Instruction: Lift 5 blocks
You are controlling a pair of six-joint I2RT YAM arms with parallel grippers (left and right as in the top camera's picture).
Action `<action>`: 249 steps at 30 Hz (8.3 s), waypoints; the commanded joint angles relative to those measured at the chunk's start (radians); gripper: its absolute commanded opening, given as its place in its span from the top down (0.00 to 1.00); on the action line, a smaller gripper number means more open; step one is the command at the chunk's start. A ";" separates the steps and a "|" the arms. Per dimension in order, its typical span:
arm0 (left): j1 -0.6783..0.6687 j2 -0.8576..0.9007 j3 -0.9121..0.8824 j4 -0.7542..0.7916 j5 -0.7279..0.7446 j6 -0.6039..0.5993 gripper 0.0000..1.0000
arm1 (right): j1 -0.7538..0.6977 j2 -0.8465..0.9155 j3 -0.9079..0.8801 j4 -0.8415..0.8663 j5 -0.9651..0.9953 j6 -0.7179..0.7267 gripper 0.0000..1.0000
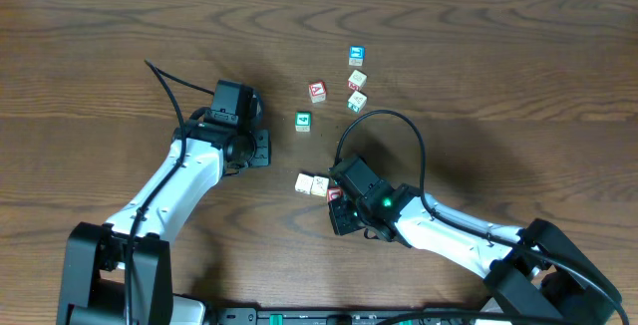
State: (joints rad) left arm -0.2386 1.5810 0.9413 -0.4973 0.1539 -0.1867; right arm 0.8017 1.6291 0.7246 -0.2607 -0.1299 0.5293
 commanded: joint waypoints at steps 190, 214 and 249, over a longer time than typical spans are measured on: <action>0.000 0.005 0.010 -0.013 -0.010 -0.017 0.93 | -0.060 0.019 -0.009 -0.209 0.282 0.160 0.99; -0.057 0.005 0.009 -0.108 -0.010 -0.085 0.93 | -0.017 -0.007 -0.009 -0.363 0.264 0.287 0.99; -0.156 0.151 0.009 -0.043 0.044 -0.186 0.93 | -0.237 -0.021 -0.009 -0.043 0.023 -0.167 0.99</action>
State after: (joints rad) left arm -0.3630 1.7283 0.9413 -0.5419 0.1822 -0.3668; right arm 0.5732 1.5997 0.7250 -0.3080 -0.0338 0.3977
